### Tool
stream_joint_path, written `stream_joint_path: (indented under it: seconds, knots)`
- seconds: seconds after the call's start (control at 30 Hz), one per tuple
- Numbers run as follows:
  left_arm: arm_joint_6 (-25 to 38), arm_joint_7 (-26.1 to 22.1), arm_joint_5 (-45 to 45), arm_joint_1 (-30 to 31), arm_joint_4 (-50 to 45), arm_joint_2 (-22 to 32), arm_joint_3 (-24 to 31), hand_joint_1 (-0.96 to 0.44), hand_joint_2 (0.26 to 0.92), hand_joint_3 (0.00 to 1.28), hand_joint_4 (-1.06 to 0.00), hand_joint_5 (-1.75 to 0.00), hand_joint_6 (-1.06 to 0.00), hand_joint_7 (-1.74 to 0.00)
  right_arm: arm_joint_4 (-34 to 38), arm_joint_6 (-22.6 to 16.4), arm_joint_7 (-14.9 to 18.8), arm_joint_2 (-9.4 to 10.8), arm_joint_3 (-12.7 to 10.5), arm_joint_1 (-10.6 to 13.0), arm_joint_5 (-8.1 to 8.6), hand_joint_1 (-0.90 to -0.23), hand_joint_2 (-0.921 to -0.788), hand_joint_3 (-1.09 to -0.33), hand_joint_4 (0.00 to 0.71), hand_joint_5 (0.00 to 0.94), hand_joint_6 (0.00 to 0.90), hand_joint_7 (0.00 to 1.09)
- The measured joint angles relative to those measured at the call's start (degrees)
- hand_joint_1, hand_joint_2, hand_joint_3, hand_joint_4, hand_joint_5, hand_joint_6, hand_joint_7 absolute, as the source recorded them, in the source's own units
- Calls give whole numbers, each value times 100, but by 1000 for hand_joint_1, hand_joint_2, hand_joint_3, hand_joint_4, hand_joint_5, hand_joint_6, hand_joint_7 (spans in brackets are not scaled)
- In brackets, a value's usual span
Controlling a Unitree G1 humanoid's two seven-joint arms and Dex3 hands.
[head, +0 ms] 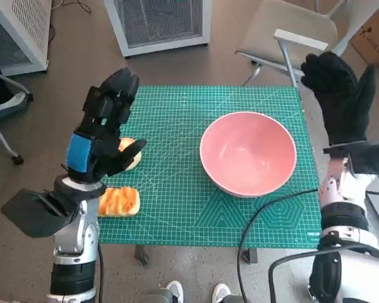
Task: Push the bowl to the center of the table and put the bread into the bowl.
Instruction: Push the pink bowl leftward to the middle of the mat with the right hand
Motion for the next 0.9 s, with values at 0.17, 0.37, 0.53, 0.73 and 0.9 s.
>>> stream_joint_path:
  seconds: [0.17,0.37,0.53,0.73,0.9]
  knots:
    - [0,0,0,1,0,0,-1,-532,921,168,-81,-93,1,-601,138,134,-173,-35,-9,0,-57,-593,-921,-791,86,0,90,239]
    - [0,-6,-1,4,0,0,-2,-533,921,168,-82,-90,1,-599,237,317,-346,-49,-19,4,-186,-587,-921,-813,75,0,85,234]
    - [0,-8,-3,13,-5,2,-1,-536,921,169,-83,-88,1,-598,318,504,-464,-48,-40,15,-239,-588,-921,-820,81,4,91,236]
    - [1,-9,-5,35,-16,9,0,-535,921,170,-83,-85,1,-597,354,717,-598,-46,-56,59,-260,-574,-921,-826,91,8,97,237]
    - [3,-9,-5,38,-40,13,0,-535,921,171,-83,-83,1,-597,366,853,-683,-44,-52,92,-340,-568,-921,-809,103,11,98,231]
